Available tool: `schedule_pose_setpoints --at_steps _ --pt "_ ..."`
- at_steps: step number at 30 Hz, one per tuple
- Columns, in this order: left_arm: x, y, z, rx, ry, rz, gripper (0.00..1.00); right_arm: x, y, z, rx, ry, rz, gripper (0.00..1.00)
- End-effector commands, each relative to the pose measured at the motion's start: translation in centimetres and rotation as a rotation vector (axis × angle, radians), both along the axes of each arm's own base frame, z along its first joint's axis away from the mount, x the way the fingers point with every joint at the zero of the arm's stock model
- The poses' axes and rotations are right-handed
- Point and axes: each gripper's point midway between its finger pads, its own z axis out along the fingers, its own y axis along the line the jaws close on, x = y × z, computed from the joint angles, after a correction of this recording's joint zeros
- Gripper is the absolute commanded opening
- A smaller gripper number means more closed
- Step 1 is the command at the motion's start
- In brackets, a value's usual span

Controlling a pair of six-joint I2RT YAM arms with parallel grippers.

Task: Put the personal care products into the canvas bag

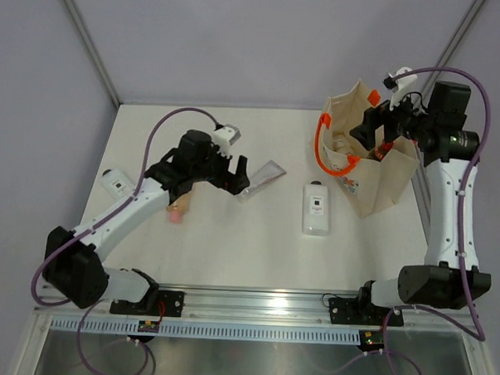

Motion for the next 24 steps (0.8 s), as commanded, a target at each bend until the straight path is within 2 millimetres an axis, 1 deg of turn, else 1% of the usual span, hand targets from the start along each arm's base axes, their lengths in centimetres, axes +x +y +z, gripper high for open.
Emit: schedule_pose_setpoints --at_steps 1,2,3,4,5,6,7,8,9,10,11,12,13,14,15,18,19,20,21,22,24 --pt "2.3 -1.5 -1.8 0.204 -0.08 -0.066 0.99 -7.6 5.8 2.0 0.122 -0.034 0.37 1.0" --pt "2.9 -1.8 -2.5 0.235 -0.084 -0.074 0.99 -8.9 6.6 1.7 0.131 -0.052 0.441 1.0" --pt "3.7 -2.2 -2.6 0.261 -0.105 -0.098 0.99 -10.2 7.4 1.4 0.163 -0.05 0.493 0.99" --pt "4.4 -2.6 -3.3 0.276 -0.107 -0.108 0.99 -12.2 8.5 0.7 0.215 -0.049 0.563 1.0" --pt "5.1 -2.9 -5.6 0.321 -0.07 -0.117 0.99 -12.8 8.9 0.0 0.234 -0.044 0.58 0.99" --pt "6.0 -3.3 -5.5 0.331 -0.086 -0.121 0.98 -13.9 9.3 0.3 0.237 -0.072 0.592 1.0" --pt "6.5 -3.6 -6.2 0.348 -0.077 -0.122 0.98 -13.6 9.4 -1.4 0.248 -0.077 0.593 1.0" --pt "6.8 -3.9 -8.1 0.386 -0.049 -0.129 0.97 -13.8 9.5 -2.0 0.268 -0.057 0.58 0.99" --pt "6.9 -4.1 -8.7 0.405 -0.034 -0.134 0.97 -14.1 9.5 -2.3 0.265 -0.071 0.577 0.99" --pt "7.6 -4.8 -8.4 0.409 -0.045 -0.133 0.97 -14.1 9.5 -3.5 0.273 -0.054 0.574 0.99" --pt "7.8 -4.9 -8.9 0.427 -0.04 -0.128 0.97 -14.2 9.5 -4.0 0.277 -0.046 0.577 1.0" --pt "7.8 -5.3 -10.5 0.455 -0.011 -0.136 0.97 -14.3 9.6 -4.3 0.279 -0.039 0.584 1.0" --pt "7.9 -5.4 -10.9 0.466 -0.003 -0.137 0.97 -14.5 9.6 -4.5 0.288 -0.024 0.591 1.0" --pt "8.6 -5.4 -10.9 0.49 -0.011 -0.112 0.96 -14.5 9.6 -4.6 0.291 -0.018 0.591 0.99" --pt "8.6 -5.4 -12.4 0.516 0.021 -0.112 0.96 -14.5 9.7 -4.6 0.292 -0.02 0.594 0.99" --pt "9.0 -5.7 -13.5 0.536 0.042 -0.104 0.95 -14.9 9.8 -4.6 0.302 -0.021 0.608 1.0" --pt "8.9 -5.8 -14.5 0.549 0.06 -0.111 0.95 -15.0 9.9 -4.7 0.309 -0.015 0.613 1.0" --pt "9.0 -6.0 -14.7 0.551 0.06 -0.113 0.93 -15.1 9.9 -4.8 0.309 -0.015 0.613 0.99" --pt "8.9 -5.9 -15.7 0.568 0.08 -0.118 0.92 -15.1 9.9 -5.0 0.307 -0.014 0.611 0.99" --pt "9.0 -6.0 -15.9 0.573 0.083 -0.116 0.92 -15.1 9.8 -5.1 0.306 -0.012 0.61 0.99" --pt "9.1 -6.2 -16.3 0.583 0.096 -0.116 0.86 -15.2 9.8 -5.1 0.304 -0.014 0.613 0.99"
